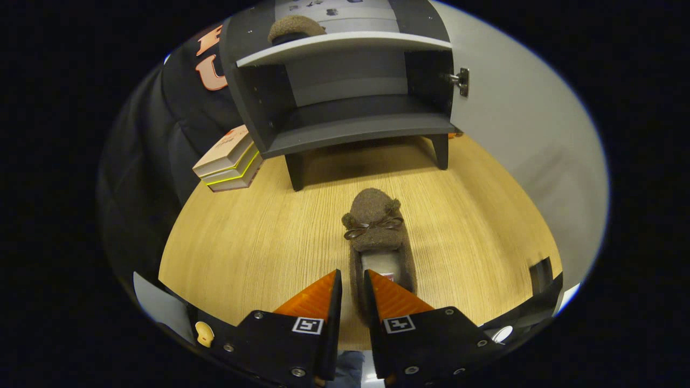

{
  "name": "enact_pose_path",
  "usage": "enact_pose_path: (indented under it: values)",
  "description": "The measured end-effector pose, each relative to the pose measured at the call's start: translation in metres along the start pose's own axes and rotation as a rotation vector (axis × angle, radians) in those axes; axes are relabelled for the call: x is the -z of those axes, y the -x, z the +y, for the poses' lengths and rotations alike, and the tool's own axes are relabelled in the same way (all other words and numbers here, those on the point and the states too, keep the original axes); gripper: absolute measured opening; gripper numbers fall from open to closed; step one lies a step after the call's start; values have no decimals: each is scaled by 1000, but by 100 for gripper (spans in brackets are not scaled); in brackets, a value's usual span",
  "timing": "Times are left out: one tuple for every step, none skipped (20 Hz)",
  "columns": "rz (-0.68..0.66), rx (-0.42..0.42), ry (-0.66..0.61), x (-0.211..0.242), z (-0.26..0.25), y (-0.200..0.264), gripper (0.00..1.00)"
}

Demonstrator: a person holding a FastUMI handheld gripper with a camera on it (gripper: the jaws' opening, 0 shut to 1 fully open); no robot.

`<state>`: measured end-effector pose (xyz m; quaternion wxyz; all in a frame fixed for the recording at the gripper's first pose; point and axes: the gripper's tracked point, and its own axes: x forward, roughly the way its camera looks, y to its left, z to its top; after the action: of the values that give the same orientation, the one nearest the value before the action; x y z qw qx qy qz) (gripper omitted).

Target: Open the shoe cabinet door, grab the shoes and put them into the shoe cabinet, then close the shoe cabinet door.

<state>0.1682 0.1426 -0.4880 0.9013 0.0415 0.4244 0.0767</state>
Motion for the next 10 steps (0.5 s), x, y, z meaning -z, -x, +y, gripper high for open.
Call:
enact_pose_path:
  values:
    - [15, -4, -4, 2, -1, -9, 27]
    - [28, -9, -9, 6, -2, -18, 27]
    - [47, -14, -15, 9, -3, -27, 27]
    - [63, -20, -24, 12, -3, -35, 27]
    - [72, -24, -30, 13, -3, -45, 27]
    - [81, -31, -36, 13, -3, -51, 27]
    - [87, -38, -42, 12, -2, -57, 27]
    - [79, -42, -38, 9, -2, -62, 27]
    - [73, -47, -34, 5, -3, -66, 25]
    - [83, -48, -34, 6, -4, -70, 20]
